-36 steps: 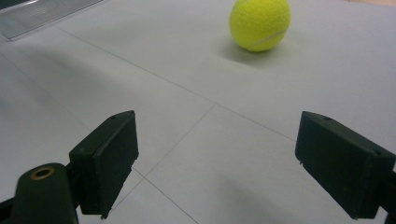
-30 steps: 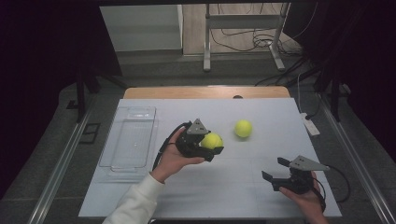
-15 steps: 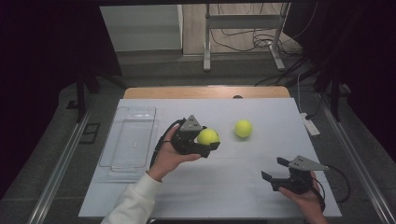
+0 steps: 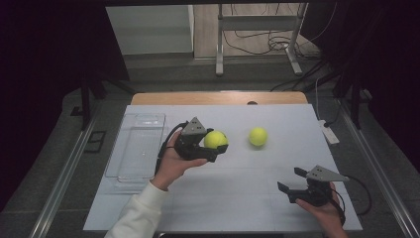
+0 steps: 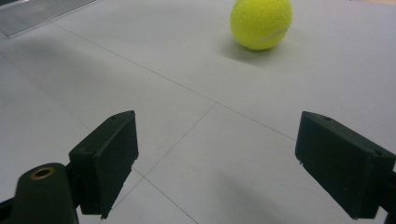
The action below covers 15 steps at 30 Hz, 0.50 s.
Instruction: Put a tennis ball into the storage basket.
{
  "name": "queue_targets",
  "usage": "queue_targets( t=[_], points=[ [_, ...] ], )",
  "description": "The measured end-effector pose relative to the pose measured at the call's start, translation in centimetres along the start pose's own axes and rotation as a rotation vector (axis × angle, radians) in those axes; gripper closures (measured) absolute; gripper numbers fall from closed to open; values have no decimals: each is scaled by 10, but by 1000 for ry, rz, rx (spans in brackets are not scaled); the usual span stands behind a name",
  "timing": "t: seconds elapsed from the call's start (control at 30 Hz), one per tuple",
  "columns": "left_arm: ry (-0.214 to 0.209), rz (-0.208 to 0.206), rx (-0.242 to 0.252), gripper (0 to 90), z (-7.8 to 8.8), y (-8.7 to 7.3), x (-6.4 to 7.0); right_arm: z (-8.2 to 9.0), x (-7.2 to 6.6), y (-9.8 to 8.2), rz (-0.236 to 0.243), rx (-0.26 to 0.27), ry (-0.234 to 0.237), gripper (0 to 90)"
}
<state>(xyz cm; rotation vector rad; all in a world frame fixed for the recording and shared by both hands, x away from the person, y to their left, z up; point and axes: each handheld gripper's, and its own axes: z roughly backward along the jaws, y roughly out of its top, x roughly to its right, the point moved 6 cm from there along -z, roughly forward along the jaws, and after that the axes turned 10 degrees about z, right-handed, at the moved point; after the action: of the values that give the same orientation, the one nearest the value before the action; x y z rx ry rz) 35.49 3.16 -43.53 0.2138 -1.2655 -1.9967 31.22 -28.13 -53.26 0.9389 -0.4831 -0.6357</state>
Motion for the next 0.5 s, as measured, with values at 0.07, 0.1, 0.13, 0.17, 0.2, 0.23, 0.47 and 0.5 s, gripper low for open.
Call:
queue_targets(
  t=[0.07, 0.1, 0.13, 0.17, 0.2, 0.23, 0.47, 0.5],
  points=[
    [1, 0, 2, 265, 1, 0, -1, 0, 0, 0, 0, -1, 1, 138],
    [4, 2, 5, 265, 2, 1, -2, 0, 0, 0, 1, -1, 1, 138],
    [5, 4, 7, 265, 2, 1, -2, 0, 0, 0, 2, -1, 0, 138],
    [6, 6, 12, 265, 3, 1, -3, 0, 0, 0, 1, -1, 1, 138],
    [7, 6, 13, 265, 4, 2, -4, 0, 0, 0, 1, 0, 1, 138],
    [10, 9, 17, 265, 6, 2, -5, 0, 0, 0, 0, 2, 3, 138],
    [20, 24, 39, 265, 13, 5, -11, -1, 0, 0, 2, 0, 3, 138],
    [21, 24, 42, 265, 14, 5, -12, -1, 0, 0, 3, -1, 2, 138]
  ],
)
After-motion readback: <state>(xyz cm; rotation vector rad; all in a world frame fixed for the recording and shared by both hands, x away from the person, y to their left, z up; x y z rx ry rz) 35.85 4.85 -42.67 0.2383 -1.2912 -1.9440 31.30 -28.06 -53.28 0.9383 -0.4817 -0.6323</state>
